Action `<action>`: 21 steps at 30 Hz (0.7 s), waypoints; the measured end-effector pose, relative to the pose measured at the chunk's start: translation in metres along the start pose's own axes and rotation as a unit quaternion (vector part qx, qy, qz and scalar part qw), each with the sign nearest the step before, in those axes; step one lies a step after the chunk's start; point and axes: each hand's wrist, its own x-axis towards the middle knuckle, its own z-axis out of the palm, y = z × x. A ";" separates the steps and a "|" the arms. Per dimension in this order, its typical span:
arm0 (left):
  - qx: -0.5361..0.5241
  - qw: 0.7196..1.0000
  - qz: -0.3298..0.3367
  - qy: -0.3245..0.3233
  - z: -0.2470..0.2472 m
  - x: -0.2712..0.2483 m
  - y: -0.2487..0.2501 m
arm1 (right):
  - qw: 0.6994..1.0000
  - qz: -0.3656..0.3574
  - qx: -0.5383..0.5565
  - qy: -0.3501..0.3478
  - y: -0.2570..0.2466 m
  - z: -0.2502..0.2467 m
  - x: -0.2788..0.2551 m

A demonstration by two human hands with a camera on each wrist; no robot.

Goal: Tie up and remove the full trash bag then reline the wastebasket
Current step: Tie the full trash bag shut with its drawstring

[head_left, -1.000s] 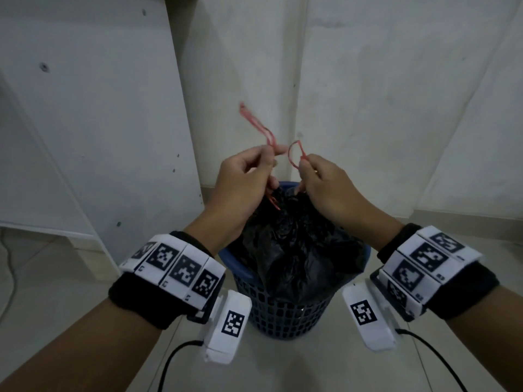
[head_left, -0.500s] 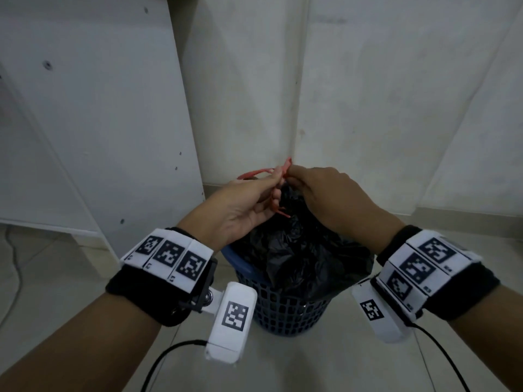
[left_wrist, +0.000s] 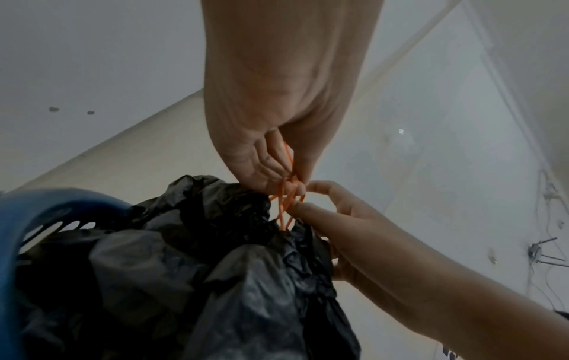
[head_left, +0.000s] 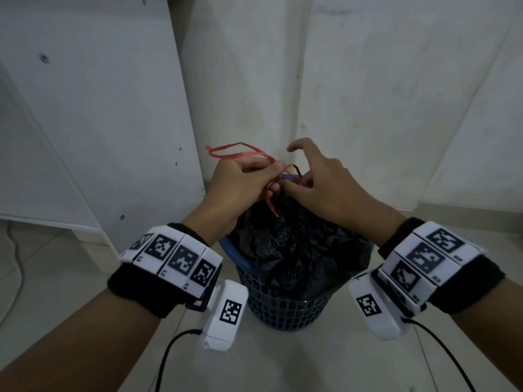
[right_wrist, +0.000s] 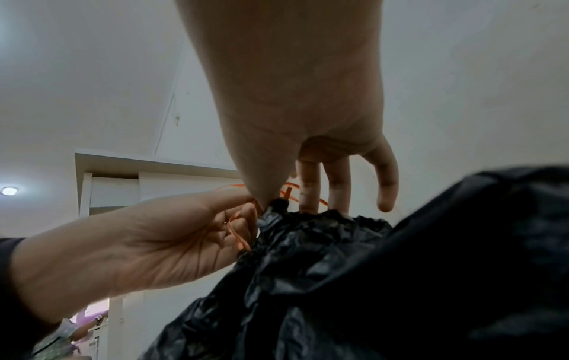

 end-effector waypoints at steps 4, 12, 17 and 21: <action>0.091 0.994 0.057 -0.008 -0.005 0.002 0.002 | 0.999 -0.033 -0.016 -0.021 0.007 0.005 0.006; 0.196 0.969 0.149 0.020 -0.007 0.005 0.001 | 0.994 0.019 0.096 -0.049 0.002 0.003 0.007; 0.226 0.958 0.174 0.033 -0.005 0.011 -0.001 | 0.964 0.095 0.235 -0.075 0.000 0.000 0.004; 0.189 0.975 0.117 0.015 -0.003 0.017 -0.005 | 0.906 0.168 0.382 -0.074 -0.003 -0.001 0.002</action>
